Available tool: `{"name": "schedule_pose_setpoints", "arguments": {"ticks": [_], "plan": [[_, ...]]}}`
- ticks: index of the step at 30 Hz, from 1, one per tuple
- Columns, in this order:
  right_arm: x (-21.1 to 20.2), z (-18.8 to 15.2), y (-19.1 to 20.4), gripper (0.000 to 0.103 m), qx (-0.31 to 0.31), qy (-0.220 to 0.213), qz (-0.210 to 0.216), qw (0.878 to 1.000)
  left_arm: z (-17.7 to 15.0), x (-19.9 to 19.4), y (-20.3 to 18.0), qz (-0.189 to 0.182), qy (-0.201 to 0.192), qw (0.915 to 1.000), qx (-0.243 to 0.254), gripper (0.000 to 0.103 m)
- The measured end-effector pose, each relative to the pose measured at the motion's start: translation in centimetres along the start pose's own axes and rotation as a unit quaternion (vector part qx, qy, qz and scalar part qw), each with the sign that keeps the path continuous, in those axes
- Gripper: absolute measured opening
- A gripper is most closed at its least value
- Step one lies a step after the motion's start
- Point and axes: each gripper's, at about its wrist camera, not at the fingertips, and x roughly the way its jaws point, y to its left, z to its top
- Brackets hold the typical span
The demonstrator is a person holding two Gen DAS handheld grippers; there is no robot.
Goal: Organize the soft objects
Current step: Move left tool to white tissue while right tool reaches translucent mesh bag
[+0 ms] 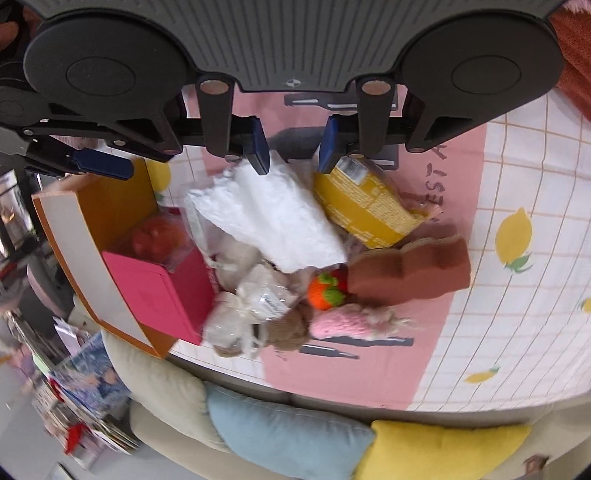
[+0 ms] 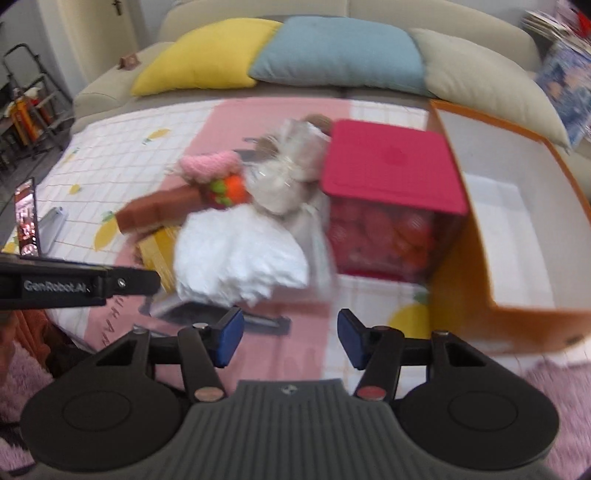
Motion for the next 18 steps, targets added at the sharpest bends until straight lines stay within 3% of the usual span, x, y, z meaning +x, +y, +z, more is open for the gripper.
{"name": "schedule_pose_setpoints", "arguments": {"ticks": [4,7,9,14,18], "plan": [[1.6,1.2,0.8,0.046,-0.021,-0.009,-0.012,1.0,0.8,0.4,0.7,-0.024,-0.013,0.9993,-0.026,0.038],[2.5,1.7,0.9,0.043,-0.028,-0.017,-0.02,0.999,1.4,1.3,0.8,-0.029,-0.016,0.9989,-0.033,0.053],[2.7,2.0,0.8,0.036,-0.027,-0.019,-0.018,0.999,1.8,2.0,0.9,-0.034,-0.013,0.9985,-0.042,0.054],[3.2,2.4,0.7,0.036,-0.024,-0.023,-0.01,0.999,2.2,4.1,0.6,-0.034,0.006,0.9986,-0.041,0.054],[3.4,2.7,1.1,0.037,-0.032,-0.028,-0.007,0.999,2.0,4.5,0.1,-0.026,0.004,0.9996,-0.01,0.021]]}}
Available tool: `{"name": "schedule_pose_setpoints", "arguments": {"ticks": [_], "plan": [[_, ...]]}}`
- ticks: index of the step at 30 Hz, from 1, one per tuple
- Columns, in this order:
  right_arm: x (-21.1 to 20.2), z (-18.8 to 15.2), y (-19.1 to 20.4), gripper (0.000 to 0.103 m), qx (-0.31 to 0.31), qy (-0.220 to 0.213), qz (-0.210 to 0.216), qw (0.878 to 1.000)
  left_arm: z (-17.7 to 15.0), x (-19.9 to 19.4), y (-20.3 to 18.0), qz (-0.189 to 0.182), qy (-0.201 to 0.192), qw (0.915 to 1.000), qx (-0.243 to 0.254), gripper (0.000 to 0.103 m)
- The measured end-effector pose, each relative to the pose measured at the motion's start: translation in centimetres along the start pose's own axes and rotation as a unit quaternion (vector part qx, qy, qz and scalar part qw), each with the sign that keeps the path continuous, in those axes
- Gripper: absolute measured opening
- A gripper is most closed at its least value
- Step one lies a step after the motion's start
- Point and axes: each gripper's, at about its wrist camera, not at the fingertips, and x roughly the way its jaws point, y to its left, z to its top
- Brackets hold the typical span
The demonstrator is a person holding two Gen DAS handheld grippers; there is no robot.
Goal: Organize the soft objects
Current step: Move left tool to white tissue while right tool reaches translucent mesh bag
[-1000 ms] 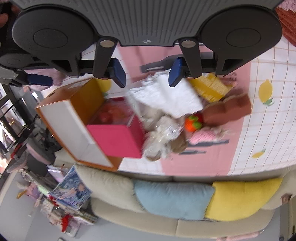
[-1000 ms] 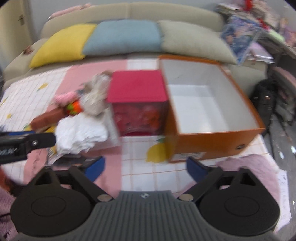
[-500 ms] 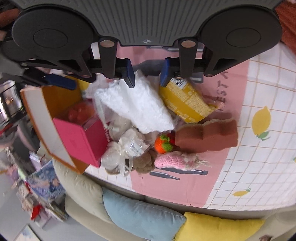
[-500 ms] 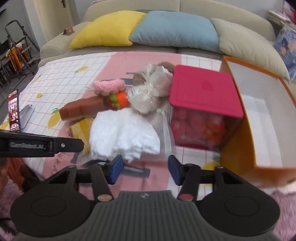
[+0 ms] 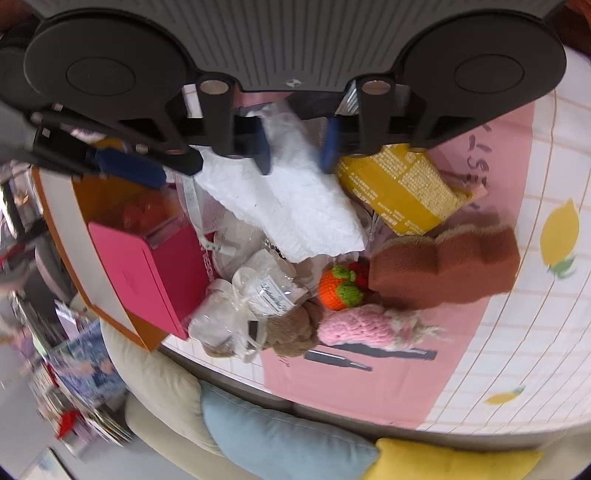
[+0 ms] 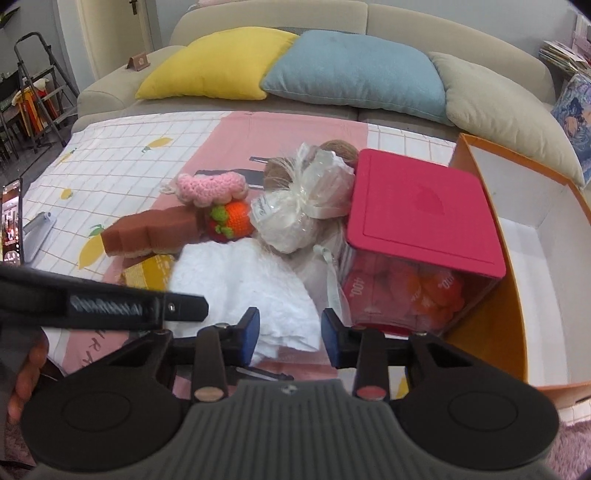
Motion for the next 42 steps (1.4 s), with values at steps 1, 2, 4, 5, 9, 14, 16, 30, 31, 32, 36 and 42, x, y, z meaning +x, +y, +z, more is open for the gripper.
{"name": "schedule_pose_setpoints", "arguments": {"ticks": [1,2,4,5,9,14,16,30,31,32,36,42], "plan": [[0.0,0.1,0.1,0.039,-0.001,-0.002,0.003,1.0,-0.1,-0.1,0.0,0.0,-0.005,1.0,0.005,0.011],[0.2,0.3,0.2,0.043,-0.003,-0.004,0.004,1.0,-0.1,-0.3,0.0,0.0,-0.007,0.9999,0.009,0.009],[0.3,0.5,0.4,0.045,-0.002,-0.007,0.006,1.0,-0.2,-0.6,0.0,-0.004,-0.014,0.9998,0.015,0.007],[0.4,0.6,0.4,0.047,0.0,-0.007,0.01,1.0,-0.2,-0.9,-0.1,-0.01,-0.018,0.9996,0.017,0.007],[0.4,0.7,0.4,0.049,0.009,-0.005,0.018,1.0,-0.4,-2.1,-0.4,-0.036,-0.015,0.9988,0.03,0.004],[-0.5,0.1,-0.5,0.056,0.04,0.006,0.023,0.999,-1.6,-2.6,-1.8,-0.064,0.014,0.9954,0.07,0.004],[-0.7,-0.4,-1.0,0.056,0.052,0.015,0.017,0.998,-2.0,-2.3,-2.4,-0.081,0.022,0.9929,0.085,0.004],[0.9,-4.1,-4.4,0.023,0.125,0.108,-0.03,0.986,-2.8,-0.4,-2.9,-0.091,0.052,0.9917,0.075,0.01],[1.2,-4.3,-4.7,0.02,0.131,0.113,-0.03,0.985,-2.8,-0.4,-2.9,-0.095,0.054,0.9918,0.068,0.015],[1.5,-4.5,-5.0,0.019,0.134,0.116,-0.03,0.984,-2.8,-0.2,-2.9,-0.097,0.058,0.9916,0.063,0.02],[2.4,-4.9,-5.0,0.015,0.129,0.128,-0.016,0.983,-2.6,1.2,-3.2,-0.093,0.08,0.9913,0.046,0.038],[3.7,-5.6,-4.6,0.01,0.128,0.144,0.021,0.981,-1.9,3.8,-3.1,-0.081,0.104,0.9913,0.003,0.051]]}}
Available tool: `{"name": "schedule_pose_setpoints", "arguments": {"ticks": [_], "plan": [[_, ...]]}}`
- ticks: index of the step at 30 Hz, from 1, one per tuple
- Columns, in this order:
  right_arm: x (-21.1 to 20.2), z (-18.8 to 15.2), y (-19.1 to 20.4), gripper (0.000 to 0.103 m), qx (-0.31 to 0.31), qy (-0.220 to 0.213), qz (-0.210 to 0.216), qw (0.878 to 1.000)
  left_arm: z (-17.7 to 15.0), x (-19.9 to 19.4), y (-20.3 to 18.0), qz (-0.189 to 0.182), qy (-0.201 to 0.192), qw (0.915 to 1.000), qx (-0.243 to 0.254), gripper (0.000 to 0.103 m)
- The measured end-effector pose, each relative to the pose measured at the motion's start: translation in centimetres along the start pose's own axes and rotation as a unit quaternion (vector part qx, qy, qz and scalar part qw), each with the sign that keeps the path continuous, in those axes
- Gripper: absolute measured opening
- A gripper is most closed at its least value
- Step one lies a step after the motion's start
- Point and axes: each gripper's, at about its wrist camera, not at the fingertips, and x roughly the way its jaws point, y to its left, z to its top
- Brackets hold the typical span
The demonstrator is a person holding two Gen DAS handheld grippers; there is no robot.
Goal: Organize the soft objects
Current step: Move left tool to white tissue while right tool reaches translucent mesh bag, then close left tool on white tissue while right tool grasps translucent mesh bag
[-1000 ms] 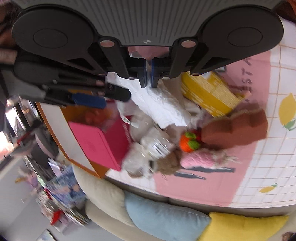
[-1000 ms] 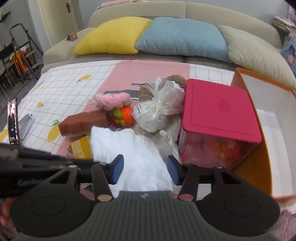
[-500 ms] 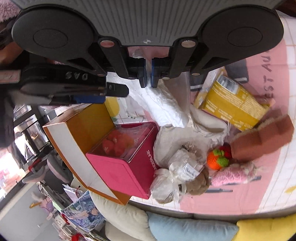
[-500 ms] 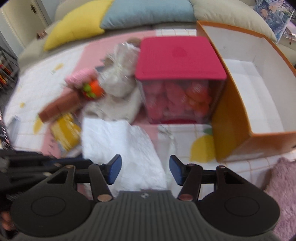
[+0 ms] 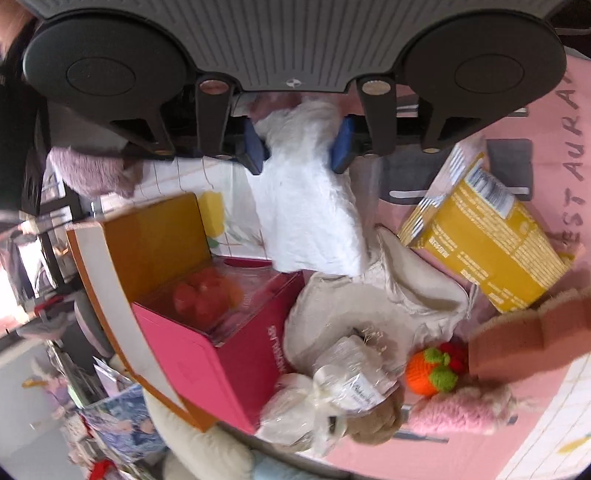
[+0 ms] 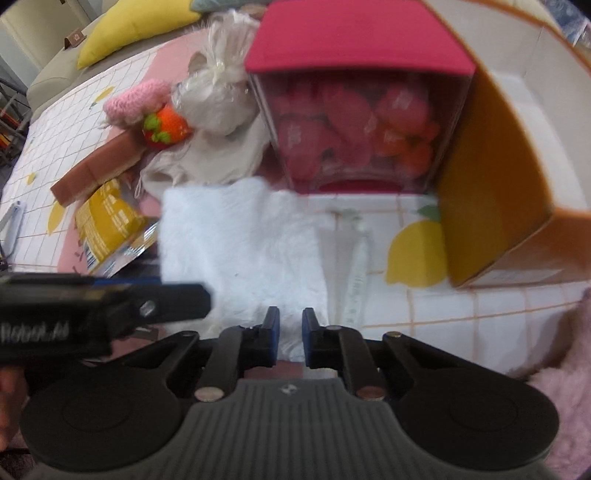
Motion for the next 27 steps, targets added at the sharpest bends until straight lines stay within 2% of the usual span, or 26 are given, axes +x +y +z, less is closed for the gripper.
{"name": "schedule_pose_setpoints", "arguments": {"ticks": [7,12,14,16,17,19,22,25,27], "plan": [[0.9,-0.1,0.2,0.007,-0.005,0.006,0.017,1.0,0.9,2.2,-1.5,0.04,0.006,0.9992,0.0,0.069],[1.2,0.0,0.3,0.007,-0.003,0.006,0.022,1.0,1.2,3.6,-4.1,0.087,0.02,0.9949,0.048,0.069],[1.2,0.1,0.2,0.006,-0.001,0.005,0.024,1.0,1.0,4.0,-4.8,0.115,0.021,0.9903,0.075,0.06],[1.2,0.1,0.1,0.006,0.001,0.005,0.024,1.0,0.7,4.2,-5.2,0.149,0.016,0.9829,0.106,0.032],[1.1,0.1,0.0,0.006,0.003,0.005,0.024,1.0,0.7,4.1,-5.1,0.154,0.012,0.9814,0.114,0.032],[0.9,0.0,-0.2,0.009,0.01,0.002,0.026,1.0,0.6,3.7,-4.4,0.145,0.007,0.9837,0.106,0.027],[-0.1,-0.2,-1.0,0.012,0.035,-0.012,0.024,0.999,0.5,2.4,-3.1,0.113,-0.008,0.9903,0.081,0.023],[-1.5,-0.4,-1.9,0.026,0.06,-0.037,0.013,0.997,0.4,0.3,-2.9,0.089,-0.026,0.9935,0.066,0.023],[-2.3,-0.4,-2.3,0.029,0.07,-0.053,0.005,0.996,0.3,-1.4,-2.5,0.088,-0.043,0.9932,0.064,0.023]]}}
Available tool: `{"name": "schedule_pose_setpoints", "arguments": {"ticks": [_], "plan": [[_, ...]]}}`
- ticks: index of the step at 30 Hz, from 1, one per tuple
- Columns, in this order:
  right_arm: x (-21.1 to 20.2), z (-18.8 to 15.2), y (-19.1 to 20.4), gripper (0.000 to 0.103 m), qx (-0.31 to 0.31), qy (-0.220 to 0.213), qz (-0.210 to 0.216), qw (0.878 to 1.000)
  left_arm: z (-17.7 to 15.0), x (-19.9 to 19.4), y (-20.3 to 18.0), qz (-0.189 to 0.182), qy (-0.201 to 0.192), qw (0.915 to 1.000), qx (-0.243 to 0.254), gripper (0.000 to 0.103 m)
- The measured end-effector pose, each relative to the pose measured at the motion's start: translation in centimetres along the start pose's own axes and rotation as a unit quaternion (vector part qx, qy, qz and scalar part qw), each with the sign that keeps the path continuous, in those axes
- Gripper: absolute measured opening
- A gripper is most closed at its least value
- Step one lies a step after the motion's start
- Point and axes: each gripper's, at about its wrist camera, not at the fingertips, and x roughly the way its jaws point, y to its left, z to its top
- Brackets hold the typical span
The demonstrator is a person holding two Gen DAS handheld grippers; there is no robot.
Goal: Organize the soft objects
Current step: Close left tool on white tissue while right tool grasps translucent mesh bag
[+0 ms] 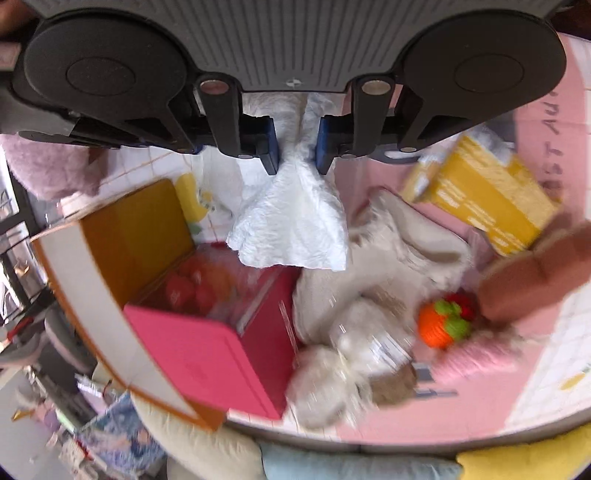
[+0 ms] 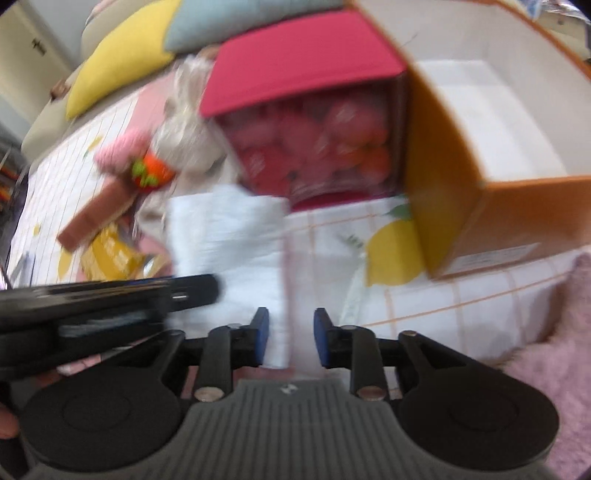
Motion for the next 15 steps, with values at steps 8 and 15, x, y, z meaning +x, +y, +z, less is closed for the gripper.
{"name": "schedule_pose_setpoints", "arguments": {"ticks": [8,15], "plan": [[0.4,0.3,2.0,0.088,-0.06,-0.015,-0.008,0.998,0.7,-5.1,2.7,0.062,-0.047,0.9969,-0.011,0.023],[2.8,0.3,5.7,0.097,-0.212,0.005,0.009,0.977,-0.3,-4.6,3.6,0.07,-0.036,0.9968,-0.017,0.024]]}}
